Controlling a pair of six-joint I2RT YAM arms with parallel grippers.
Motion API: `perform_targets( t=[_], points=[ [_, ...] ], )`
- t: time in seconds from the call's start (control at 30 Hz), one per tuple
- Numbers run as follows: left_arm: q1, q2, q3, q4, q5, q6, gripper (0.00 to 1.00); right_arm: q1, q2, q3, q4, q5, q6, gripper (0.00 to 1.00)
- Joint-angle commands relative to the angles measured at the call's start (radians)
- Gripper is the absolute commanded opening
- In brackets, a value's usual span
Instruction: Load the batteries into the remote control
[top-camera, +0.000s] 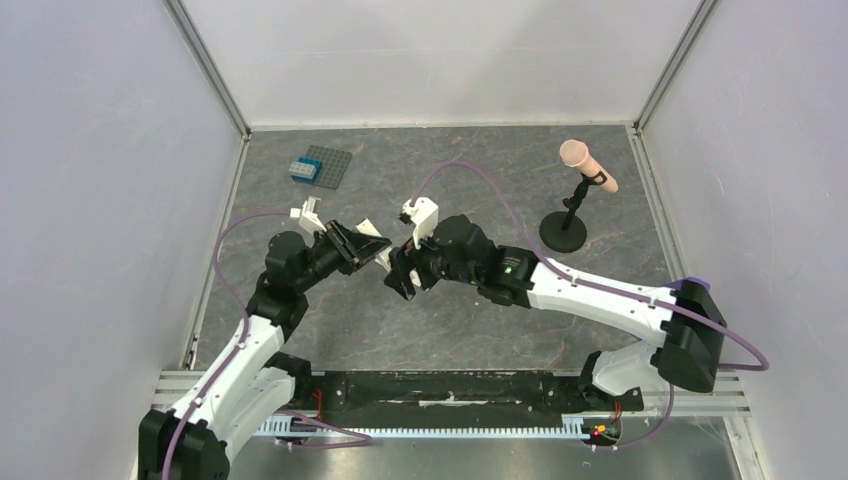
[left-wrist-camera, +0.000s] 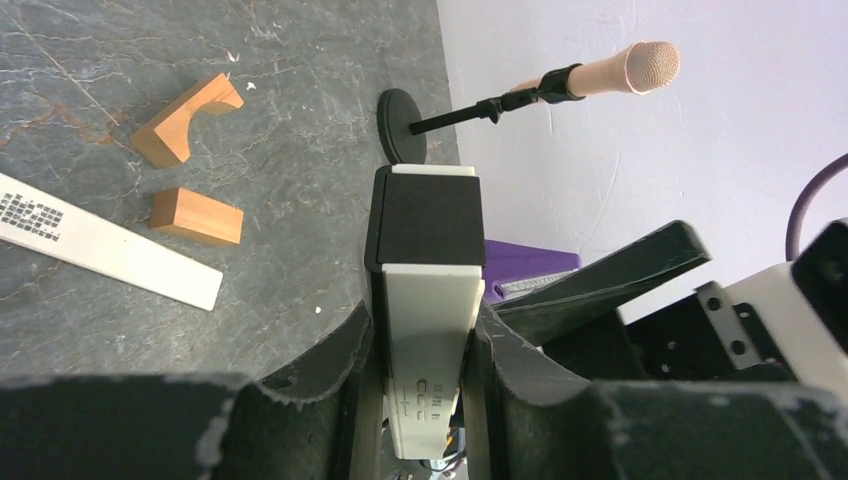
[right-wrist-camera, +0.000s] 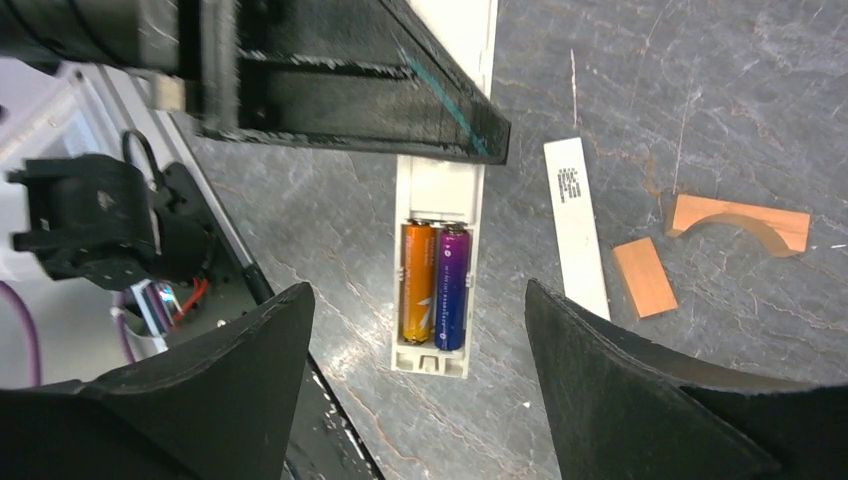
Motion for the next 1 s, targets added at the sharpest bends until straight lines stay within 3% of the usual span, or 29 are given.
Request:
perform_targets(
  t=[0.0,0.1,0.2,0.33,0.4,0.5,0.53,0.73,0.83,0.97],
  points=[
    [0.004,-0.062,-0.009,-0.028,-0.036,-0.007,0.02,0.017,0.054,0.062,-0.050,0.025,-0.058,0.78],
    [0.004,-0.080,-0.013,-0.045,-0.041,-0.007,0.02,0.023,0.079,0.062,-0.055,0.027,-0.060,0.69],
    [0.003,-0.096,-0.019,-0.056,-0.043,-0.005,0.04,0.029,0.087,0.056,-0.052,0.019,-0.064,0.51],
    [0.004,-0.112,-0.007,-0.104,-0.052,0.023,0.12,0.034,0.076,0.031,-0.033,0.027,-0.063,0.31],
    [0.004,-0.118,-0.001,-0.131,-0.057,0.037,0.22,0.034,0.068,0.020,-0.027,0.036,-0.062,0.26],
    [0.004,-0.129,0.019,-0.196,-0.076,0.080,0.52,0.034,0.062,0.012,-0.034,0.045,-0.067,0.24],
    [0.004,-0.134,0.039,-0.252,-0.100,0.101,0.70,0.034,0.059,0.008,-0.042,0.044,-0.071,0.24],
    [0.004,-0.133,0.202,-0.622,-0.398,0.238,0.75,0.035,0.052,-0.067,-0.121,0.043,-0.162,0.22],
    [0.004,-0.130,0.246,-0.689,-0.519,0.255,0.75,0.034,0.078,-0.091,-0.173,0.017,-0.256,0.21],
    [0.004,-0.134,0.264,-0.679,-0.542,0.258,0.74,0.033,0.118,-0.130,-0.182,-0.071,-0.351,0.21]
  ],
)
